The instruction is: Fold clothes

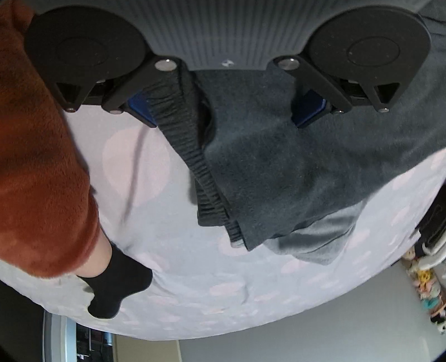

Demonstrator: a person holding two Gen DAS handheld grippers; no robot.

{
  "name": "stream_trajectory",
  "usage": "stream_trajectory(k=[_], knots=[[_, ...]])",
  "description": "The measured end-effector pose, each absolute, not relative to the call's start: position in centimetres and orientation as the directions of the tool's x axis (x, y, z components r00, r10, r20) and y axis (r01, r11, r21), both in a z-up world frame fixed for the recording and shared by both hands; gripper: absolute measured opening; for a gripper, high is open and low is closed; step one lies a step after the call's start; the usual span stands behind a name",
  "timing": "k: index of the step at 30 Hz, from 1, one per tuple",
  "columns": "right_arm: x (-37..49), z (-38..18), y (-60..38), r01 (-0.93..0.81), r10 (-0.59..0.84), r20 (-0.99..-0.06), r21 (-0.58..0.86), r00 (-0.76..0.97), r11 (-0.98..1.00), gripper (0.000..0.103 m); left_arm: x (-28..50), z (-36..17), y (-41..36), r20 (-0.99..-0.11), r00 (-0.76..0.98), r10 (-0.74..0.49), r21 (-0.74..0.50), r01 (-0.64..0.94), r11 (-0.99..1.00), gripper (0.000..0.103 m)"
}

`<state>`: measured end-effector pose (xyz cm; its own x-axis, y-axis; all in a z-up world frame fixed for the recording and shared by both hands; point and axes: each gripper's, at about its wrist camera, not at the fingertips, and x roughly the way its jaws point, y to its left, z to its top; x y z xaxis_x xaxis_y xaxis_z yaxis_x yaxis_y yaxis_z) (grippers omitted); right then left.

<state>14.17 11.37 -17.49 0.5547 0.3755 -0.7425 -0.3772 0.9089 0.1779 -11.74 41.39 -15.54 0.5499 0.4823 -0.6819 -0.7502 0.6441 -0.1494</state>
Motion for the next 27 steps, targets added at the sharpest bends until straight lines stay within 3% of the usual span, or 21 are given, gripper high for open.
stream_trajectory(k=[7,10,13,15,17,22,27], knots=[[13.8,-18.0,11.7,-0.399,0.388,-0.746,0.178,0.542,0.9,0.101,-11.6,-15.9,41.4,-0.7,0.542,0.466,-0.153,-0.751,0.642,0.071],[13.6,-17.8,11.7,-0.412,0.402,-0.743,0.187,0.535,0.892,0.093,-11.4,-16.2,41.6,-0.709,0.536,0.458,-0.16,-0.755,0.635,0.071],[13.5,-17.4,11.8,-0.434,0.427,-0.732,0.198,0.532,0.879,0.076,-11.5,-16.3,41.6,-0.71,0.537,0.457,-0.167,-0.758,0.631,0.071],[13.4,-17.0,11.7,-0.446,0.46,-0.717,0.229,0.524,0.865,0.053,-11.5,-16.3,41.6,-0.71,0.538,0.455,-0.172,-0.759,0.628,0.071],[13.4,-16.7,11.4,-0.447,0.494,-0.703,0.273,0.512,0.852,0.042,-11.5,-16.2,41.5,-0.708,0.537,0.459,-0.17,-0.76,0.627,0.071],[12.9,-15.1,11.3,-0.443,0.527,-0.672,0.315,0.521,0.839,0.038,-12.1,-15.8,41.6,-0.697,0.551,0.458,-0.194,-0.76,0.62,0.071],[10.9,-11.6,13.6,-0.512,0.504,-0.645,0.196,0.575,0.836,0.037,-12.8,-15.2,41.9,-0.686,0.566,0.457,-0.227,-0.764,0.604,0.071]])
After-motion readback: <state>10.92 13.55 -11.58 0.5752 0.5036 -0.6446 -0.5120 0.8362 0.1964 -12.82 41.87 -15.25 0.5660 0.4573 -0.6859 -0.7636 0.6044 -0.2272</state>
